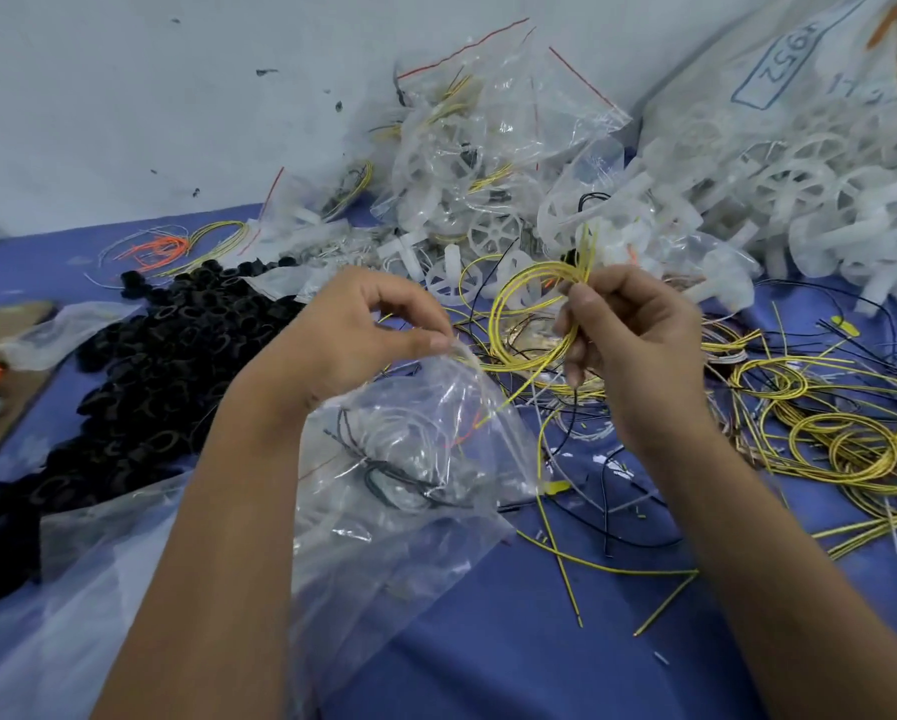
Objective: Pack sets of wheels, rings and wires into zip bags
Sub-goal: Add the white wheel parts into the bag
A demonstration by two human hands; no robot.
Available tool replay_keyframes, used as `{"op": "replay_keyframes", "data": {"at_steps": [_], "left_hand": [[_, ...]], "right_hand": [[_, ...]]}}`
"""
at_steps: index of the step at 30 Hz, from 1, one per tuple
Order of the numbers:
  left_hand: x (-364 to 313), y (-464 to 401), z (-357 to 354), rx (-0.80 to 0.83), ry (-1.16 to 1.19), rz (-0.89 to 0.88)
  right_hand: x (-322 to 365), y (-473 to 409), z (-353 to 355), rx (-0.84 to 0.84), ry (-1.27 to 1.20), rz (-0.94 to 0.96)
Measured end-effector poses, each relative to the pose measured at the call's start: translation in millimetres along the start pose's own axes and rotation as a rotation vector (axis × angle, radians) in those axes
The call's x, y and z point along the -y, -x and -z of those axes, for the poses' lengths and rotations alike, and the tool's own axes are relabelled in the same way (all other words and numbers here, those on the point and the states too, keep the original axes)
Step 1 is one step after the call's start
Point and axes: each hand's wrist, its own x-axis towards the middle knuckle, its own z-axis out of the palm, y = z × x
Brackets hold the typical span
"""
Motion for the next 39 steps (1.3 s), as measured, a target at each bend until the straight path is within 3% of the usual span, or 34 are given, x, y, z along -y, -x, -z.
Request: {"op": "replay_keyframes", "data": {"at_steps": [6, 11, 18, 22, 25, 27, 31, 36, 39], "left_hand": [[-5.3, -4.9, -3.5, -0.240, 0.065, -0.115], [-18.2, -9.8, -17.5, -0.211, 0.084, -0.189], [-20.8, -14.0, -34.9, -0.080, -0.008, -0.184], [-1.4, -8.3, -9.3, -0.070, -0.075, 0.054], [22.4, -0.8, 11.1, 0.031, -0.344, 0.341], [29.8, 5.0, 13.2, 0.084, -0.389, 0.460], [31.8, 8.0, 8.1, 0.131, -0.334, 0.495], [23.0, 10.6, 9.9, 0.185, -0.297, 0.542], [15.8, 19.0, 18.8, 0.307, -0.221, 0.621]], "right_hand": [[0.5, 11.1, -10.9, 0.268, 0.242, -0.023], [3.8, 15.1, -12.5, 0.577, 0.373, -0.205], [-8.9, 11.7, -8.0, 0.527, 0.624, -0.329], [-9.9, 12.6, -6.9, 0.530, 0.687, -0.249], [-6.1, 13.1, -9.9, 0.590, 0.565, -0.193], [-4.9, 14.1, -12.6, 0.686, 0.462, -0.204], [-9.9, 20.5, -16.5, 0.842, 0.354, -0.206], [-18.6, 23.2, -24.0, 0.836, 0.542, -0.201], [-20.7, 24.3, -28.5, 0.756, 0.614, -0.206]]}}
